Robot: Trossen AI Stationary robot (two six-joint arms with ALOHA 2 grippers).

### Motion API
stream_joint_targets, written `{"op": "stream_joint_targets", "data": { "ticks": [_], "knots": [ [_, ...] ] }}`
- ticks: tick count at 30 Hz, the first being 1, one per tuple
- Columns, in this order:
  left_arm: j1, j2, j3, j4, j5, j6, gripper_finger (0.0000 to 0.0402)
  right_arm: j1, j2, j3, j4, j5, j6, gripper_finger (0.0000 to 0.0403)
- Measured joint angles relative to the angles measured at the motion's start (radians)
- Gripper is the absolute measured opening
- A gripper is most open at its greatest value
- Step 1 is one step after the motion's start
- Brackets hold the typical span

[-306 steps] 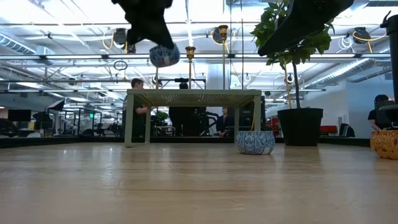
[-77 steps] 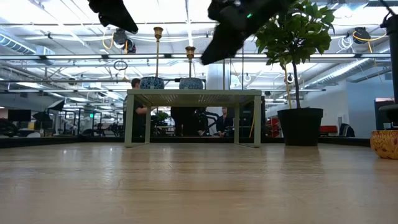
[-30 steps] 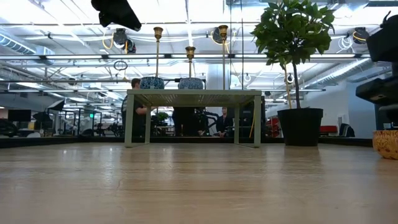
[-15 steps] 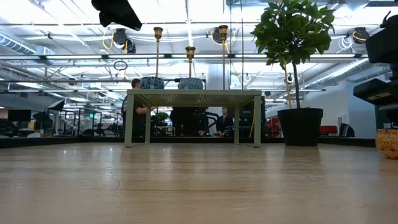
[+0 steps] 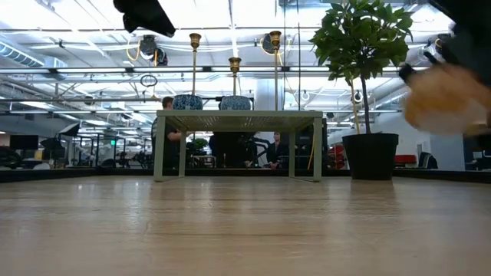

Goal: Pick & Place candle stick holders
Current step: Put the yellow scented candle on the shelf

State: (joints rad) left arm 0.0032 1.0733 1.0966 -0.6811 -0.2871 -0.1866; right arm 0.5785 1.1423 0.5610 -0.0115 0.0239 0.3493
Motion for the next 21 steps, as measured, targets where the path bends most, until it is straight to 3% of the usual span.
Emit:
{"op": "stream_joint_targets", "data": {
  "ticks": [6, 10, 15, 21],
  "knots": [
    [0.0, 0.0, 0.0, 0.027, 0.0, 0.0, 0.0067, -0.139, 0.0, 0.0, 0.277, 0.003, -0.056, 0.0001],
    [0.0, 0.0, 0.0, 0.052, 0.0, 0.01, 0.0067, -0.257, 0.0, 0.041, 0.313, -0.045, -0.082, 0.0001],
    [0.0, 0.0, 0.0, 0.052, 0.0, 0.043, 0.0067, -0.355, 0.018, 0.2, 0.101, -0.08, -0.217, 0.0001],
    [0.0, 0.0, 0.0, 0.051, 0.0, 0.044, 0.0067, -0.501, 0.052, 0.394, -0.14, 0.009, -0.266, 0.0001]
  ]
}}
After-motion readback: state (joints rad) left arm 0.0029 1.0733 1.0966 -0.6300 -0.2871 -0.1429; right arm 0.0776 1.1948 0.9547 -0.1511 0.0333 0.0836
